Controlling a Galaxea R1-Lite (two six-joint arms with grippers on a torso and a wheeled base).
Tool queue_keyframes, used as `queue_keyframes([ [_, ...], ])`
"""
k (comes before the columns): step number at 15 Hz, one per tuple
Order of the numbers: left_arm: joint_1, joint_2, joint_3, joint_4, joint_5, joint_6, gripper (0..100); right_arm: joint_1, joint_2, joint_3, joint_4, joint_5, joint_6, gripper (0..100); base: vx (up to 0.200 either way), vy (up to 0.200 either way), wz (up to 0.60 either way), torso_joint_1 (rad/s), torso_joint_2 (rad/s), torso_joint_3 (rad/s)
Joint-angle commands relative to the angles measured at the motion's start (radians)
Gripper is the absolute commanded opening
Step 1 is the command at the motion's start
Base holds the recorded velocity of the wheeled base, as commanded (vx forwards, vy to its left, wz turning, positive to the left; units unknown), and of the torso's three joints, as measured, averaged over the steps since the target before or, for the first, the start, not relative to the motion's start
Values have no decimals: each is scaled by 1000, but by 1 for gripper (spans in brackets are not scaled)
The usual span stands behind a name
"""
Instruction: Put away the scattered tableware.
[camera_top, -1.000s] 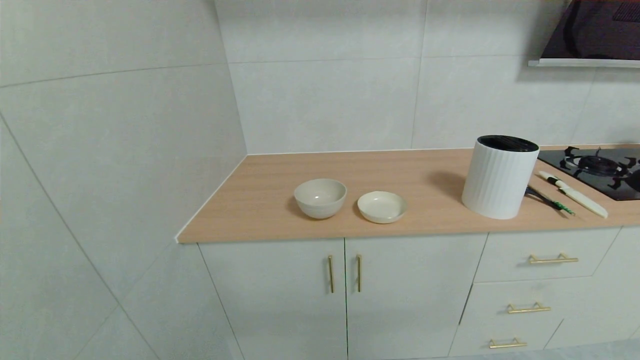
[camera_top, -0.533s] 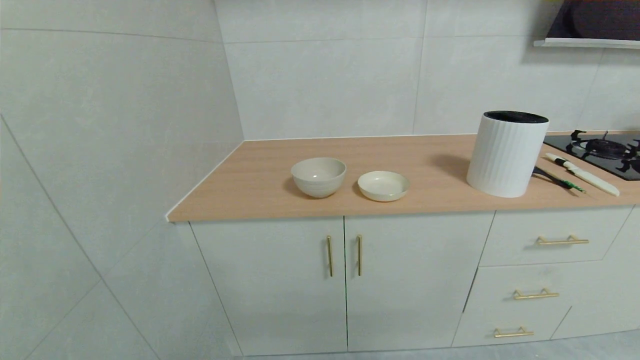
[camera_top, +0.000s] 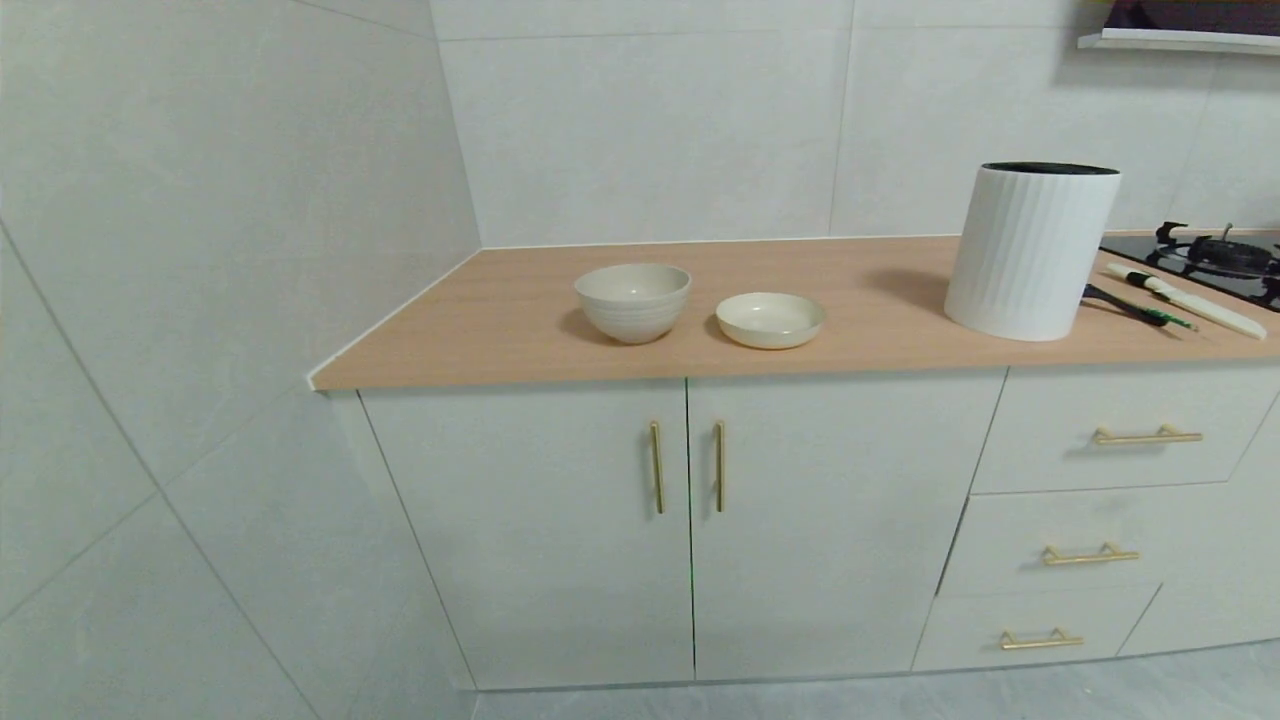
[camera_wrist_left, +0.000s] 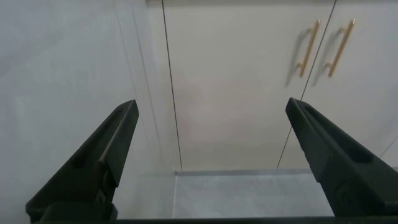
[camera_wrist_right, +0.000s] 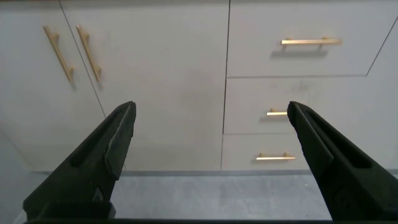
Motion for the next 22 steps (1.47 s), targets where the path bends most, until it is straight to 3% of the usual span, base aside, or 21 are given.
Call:
queue_keyframes([
  [1, 0, 0, 0, 0, 0, 0, 100, 0, 1, 0, -1, 0, 0, 100, 0, 0, 0, -163, 466, 300],
  [9, 0, 0, 0, 0, 0, 0, 100, 0, 1, 0, -1, 0, 0, 100, 0, 0, 0, -122, 443, 308],
  [19, 0, 0, 0, 0, 0, 0, 100, 0, 1, 0, -1, 0, 0, 100, 0, 0, 0, -9, 36, 24],
  [22, 0, 0, 0, 0, 0, 0, 100, 0, 1, 0, -1, 0, 0, 100, 0, 0, 600, 1, 2, 2],
])
